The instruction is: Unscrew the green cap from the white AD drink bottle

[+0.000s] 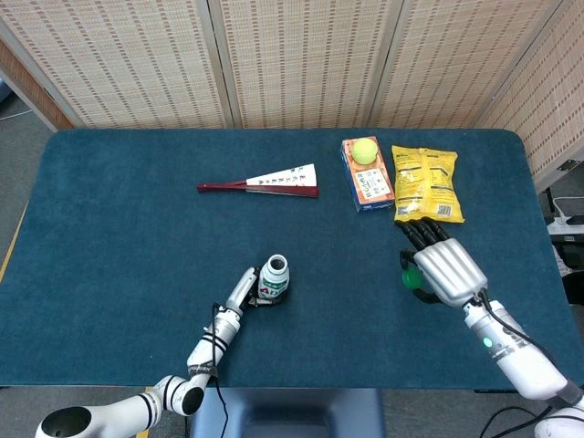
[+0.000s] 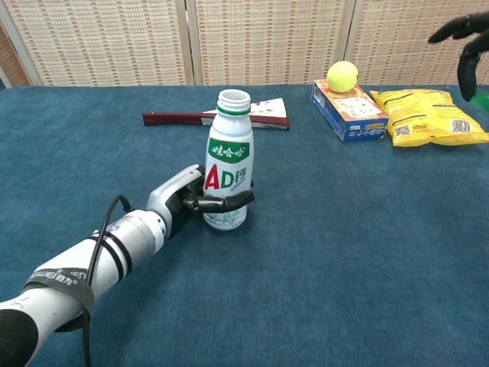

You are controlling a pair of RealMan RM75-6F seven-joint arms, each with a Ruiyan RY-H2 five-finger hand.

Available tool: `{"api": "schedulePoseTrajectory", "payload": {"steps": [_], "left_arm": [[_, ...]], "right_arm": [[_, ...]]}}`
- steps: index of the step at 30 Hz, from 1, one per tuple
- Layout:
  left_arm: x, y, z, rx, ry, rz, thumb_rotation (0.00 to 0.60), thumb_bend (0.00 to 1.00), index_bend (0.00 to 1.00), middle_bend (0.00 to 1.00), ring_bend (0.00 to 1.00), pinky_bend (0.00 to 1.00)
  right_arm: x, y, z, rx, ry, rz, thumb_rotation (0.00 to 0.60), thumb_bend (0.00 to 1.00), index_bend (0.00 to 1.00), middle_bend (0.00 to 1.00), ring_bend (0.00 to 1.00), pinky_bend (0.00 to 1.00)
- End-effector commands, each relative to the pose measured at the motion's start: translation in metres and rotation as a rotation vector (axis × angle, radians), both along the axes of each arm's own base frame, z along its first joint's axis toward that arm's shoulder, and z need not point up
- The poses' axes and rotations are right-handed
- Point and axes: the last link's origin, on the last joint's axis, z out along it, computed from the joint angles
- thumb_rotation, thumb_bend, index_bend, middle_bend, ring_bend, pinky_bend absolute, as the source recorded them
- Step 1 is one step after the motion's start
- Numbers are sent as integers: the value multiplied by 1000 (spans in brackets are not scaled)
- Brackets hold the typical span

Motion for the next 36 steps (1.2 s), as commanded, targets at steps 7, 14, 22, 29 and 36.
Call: {"api": "schedulePoseTrajectory", "payload": {"steps": [7,14,22,29,36], "left_arm": [[2,-9,-6,-30,9,-13,600,700,585,585,237,279],[9,-14,-6,-14,-9,-67,600,600,257,312,60,189],[14,-18,-8,-5,-13,-89,600,549,1,93,0,93],[18,-16,-5,6,-31,-71,600,507,0,0,0,0],[24,-15,8,54,-69,-72,600,474,0,0,0,0]], "right_arm": [[-28,-8,-26,42,17,-21,600,111,452,0,0,0],[-24,-19,-32,50,18,-34,600,111,138,0,0,0],[-20,-22,-27,39,9,-49,600,111,8,0,0,0],[-20,-14,-19,34,-7,-59,600,111,0,0,0,0],[-26,-12,-13,32,-15,-84,600,111,0,0,0,0]]}}
